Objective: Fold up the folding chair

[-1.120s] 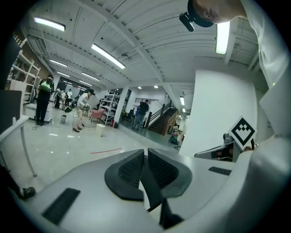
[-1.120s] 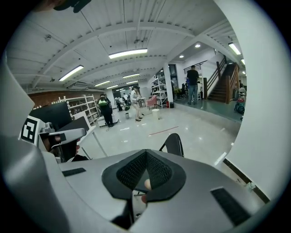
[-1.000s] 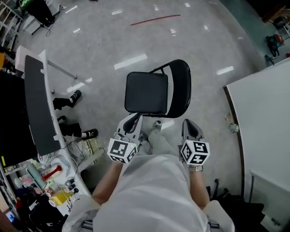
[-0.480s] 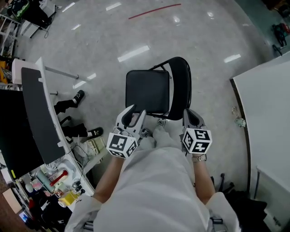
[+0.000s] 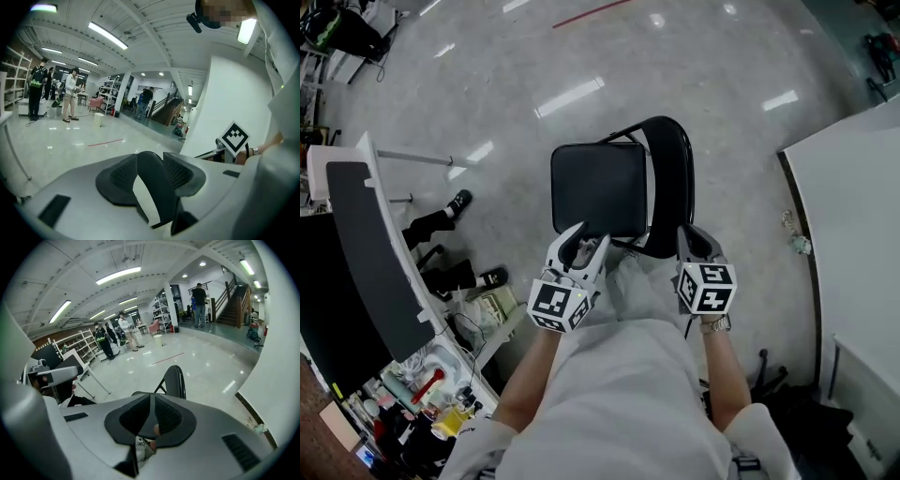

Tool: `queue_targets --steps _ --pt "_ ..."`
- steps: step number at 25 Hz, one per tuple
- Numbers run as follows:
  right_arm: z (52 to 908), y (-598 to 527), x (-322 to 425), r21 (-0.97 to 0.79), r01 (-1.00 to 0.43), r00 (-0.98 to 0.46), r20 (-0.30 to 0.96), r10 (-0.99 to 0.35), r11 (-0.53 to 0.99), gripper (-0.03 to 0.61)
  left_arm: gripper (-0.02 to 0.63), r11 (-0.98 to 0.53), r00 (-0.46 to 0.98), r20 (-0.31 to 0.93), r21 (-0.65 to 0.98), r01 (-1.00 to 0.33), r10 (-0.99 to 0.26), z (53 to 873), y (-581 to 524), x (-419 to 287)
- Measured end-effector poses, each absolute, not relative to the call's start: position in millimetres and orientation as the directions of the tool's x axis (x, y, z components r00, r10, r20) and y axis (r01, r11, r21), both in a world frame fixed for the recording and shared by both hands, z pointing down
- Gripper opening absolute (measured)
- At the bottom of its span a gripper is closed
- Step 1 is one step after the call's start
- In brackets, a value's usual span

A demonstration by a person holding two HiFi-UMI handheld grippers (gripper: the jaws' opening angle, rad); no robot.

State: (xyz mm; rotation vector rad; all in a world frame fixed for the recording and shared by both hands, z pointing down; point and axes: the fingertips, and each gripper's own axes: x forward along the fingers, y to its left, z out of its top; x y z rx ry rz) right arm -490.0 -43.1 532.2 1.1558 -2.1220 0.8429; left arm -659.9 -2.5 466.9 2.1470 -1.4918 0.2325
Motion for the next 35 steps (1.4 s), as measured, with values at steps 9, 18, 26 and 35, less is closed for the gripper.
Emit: queue_targets --steps 9,18,26,35 --pt "597.1 -76.8 -483.3 -0.230 -0.908 -0.384 0.793 -0.473 0.350 0.184 0.163 -0.381 0.509 0.451 0.348 -0.857 -0.733 524.9 -40.7 -659.0" --pt "671.8 -112.7 -465.3 -0.172 -0.933 -0.312 0.822 -0.477 0.315 0.232 0.161 -0.444 0.591 0.447 0.396 -0.804 -0.671 595.2 -71.7 -636.5" --pt "701.1 -117.2 -471.8 -0.252 -0.914 -0.377 0.817 -0.437 0.318 0.230 0.163 -0.473 0.633 0.459 0.423 -0.773 -0.624 650.3 -72.6 -627.2" --pt "710.0 -119.4 -472.0 -0.282 -0.918 -0.382 0.820 -0.427 0.280 0.121 0.161 -0.442 0.633 0.452 0.462 -0.769 -0.629 688.7 -65.7 -645.9"
